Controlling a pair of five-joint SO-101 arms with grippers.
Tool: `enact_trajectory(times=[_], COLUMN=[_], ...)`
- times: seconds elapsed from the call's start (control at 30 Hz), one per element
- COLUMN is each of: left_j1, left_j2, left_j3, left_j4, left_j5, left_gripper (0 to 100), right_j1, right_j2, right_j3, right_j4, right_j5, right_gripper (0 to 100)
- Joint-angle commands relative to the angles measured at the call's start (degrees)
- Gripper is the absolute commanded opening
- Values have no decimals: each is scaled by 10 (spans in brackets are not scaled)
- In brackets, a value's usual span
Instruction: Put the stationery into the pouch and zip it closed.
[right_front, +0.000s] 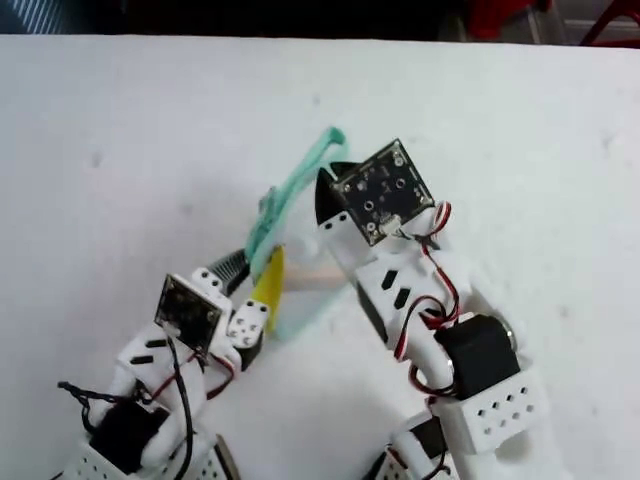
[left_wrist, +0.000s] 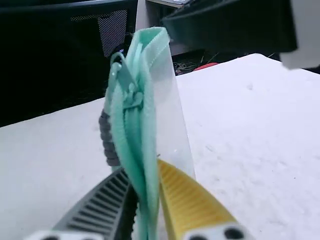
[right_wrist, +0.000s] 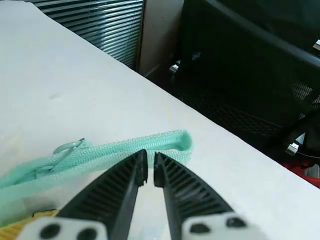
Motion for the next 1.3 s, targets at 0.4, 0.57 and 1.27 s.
enact_trajectory(times=[0.4, 0.57, 1.27], left_j1=[154, 134, 211], left_j2=[-6, -6, -5], left_j3=[-45, -47, -14], left_j4=[101, 80, 62], left_j5=[-149, -148, -55], left_gripper=[21, 25, 165], right_j1=[-65, -28, -29], right_j2=[111, 188, 215], right_j3=[-309, -394, -308], right_j4=[286, 445, 466], right_j5=[-76, -75, -76], right_gripper=[152, 117, 74])
